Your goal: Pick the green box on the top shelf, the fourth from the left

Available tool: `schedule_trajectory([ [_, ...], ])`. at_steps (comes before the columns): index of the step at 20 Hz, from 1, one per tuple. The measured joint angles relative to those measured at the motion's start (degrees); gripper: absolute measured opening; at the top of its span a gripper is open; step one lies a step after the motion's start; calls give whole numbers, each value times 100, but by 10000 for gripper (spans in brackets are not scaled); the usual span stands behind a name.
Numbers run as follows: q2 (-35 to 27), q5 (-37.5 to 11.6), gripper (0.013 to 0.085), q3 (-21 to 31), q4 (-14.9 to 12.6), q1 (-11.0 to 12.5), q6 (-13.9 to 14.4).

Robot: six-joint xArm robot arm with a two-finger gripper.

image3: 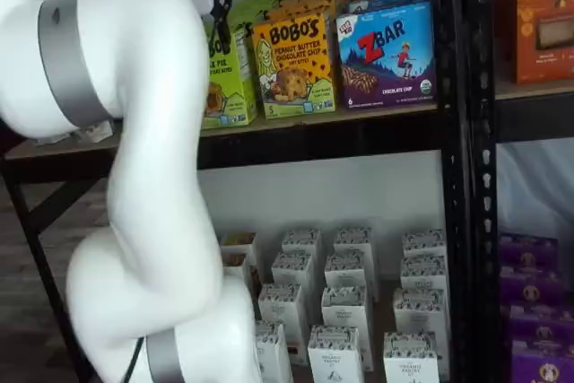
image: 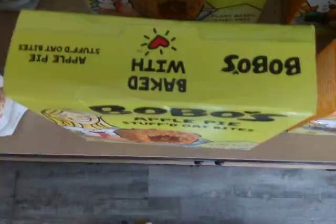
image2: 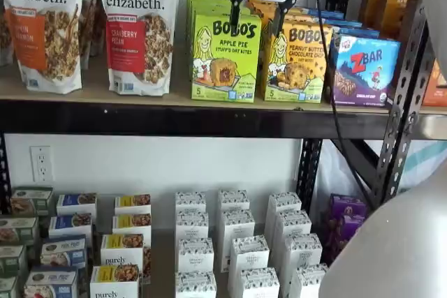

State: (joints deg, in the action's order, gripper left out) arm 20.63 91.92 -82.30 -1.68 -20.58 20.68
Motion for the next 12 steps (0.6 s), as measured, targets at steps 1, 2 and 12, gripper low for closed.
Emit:
schedule_trajectory([
  [1, -29, -15, 850, -24, 44, 20, -17],
  [2, -62, -32, 850, -52, 72, 35, -29],
  [12, -345, -12, 850, -303, 223, 140, -126],
])
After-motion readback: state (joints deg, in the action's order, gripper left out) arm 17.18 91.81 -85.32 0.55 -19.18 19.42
